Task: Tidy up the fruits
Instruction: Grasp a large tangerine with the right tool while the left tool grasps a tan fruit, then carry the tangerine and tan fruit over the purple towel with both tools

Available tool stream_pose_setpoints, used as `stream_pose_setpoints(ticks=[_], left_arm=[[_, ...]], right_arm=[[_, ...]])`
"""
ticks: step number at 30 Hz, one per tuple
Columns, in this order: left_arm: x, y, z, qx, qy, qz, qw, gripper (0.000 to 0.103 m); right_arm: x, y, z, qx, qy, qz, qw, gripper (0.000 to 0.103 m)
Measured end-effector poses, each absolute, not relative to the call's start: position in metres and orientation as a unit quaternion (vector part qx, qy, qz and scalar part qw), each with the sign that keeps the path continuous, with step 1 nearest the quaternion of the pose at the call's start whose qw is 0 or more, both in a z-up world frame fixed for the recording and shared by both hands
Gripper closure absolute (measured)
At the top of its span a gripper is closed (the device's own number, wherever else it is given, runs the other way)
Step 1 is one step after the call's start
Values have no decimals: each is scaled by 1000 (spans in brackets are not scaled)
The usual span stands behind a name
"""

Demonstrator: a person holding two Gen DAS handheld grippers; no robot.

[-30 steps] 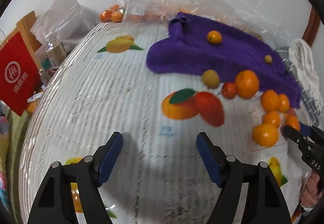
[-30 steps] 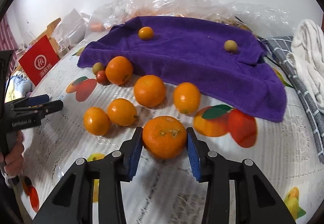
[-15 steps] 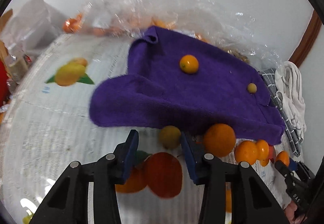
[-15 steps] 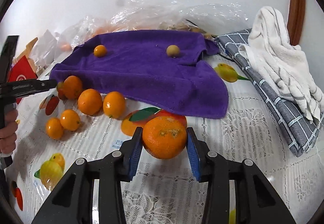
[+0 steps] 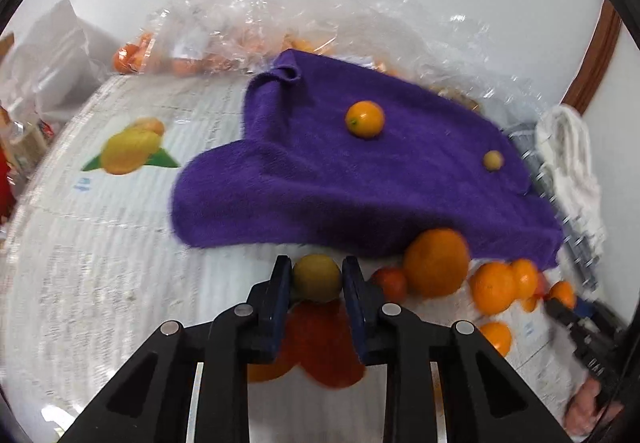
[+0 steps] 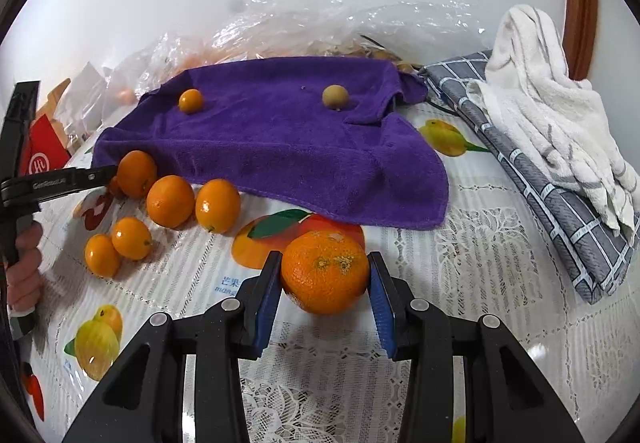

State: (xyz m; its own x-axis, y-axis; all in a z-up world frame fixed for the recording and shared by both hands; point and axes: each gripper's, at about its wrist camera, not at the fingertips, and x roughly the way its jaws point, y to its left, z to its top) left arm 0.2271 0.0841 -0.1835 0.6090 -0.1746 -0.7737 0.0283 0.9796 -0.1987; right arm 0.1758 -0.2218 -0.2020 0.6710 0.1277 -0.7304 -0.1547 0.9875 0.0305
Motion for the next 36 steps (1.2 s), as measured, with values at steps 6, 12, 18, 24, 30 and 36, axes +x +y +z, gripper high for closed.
stream_pose_setpoints(ticks=[6, 12, 18, 24, 30, 36], left_arm=[[226, 81, -188, -63, 434, -43, 898, 78], [226, 69, -192, -22, 432, -26, 901, 78], [227, 70, -191, -25, 432, -27, 901, 78], [223, 73, -189, -32, 424, -28, 905, 78], [214, 82, -178, -60, 395, -24, 916, 78], [206, 87, -165, -83, 358, -34, 929, 78]], right_arm=[[176, -218, -205, -30, 407, 73, 910, 61], [177, -220, -206, -24, 415, 70, 907, 61], [178, -216, -207, -42, 416, 65, 906, 60], [176, -215, -206, -46, 411, 63, 908, 61], [171, -224, -201, -25, 396, 63, 916, 61], [165, -228, -194, -9, 373, 79, 924, 61]])
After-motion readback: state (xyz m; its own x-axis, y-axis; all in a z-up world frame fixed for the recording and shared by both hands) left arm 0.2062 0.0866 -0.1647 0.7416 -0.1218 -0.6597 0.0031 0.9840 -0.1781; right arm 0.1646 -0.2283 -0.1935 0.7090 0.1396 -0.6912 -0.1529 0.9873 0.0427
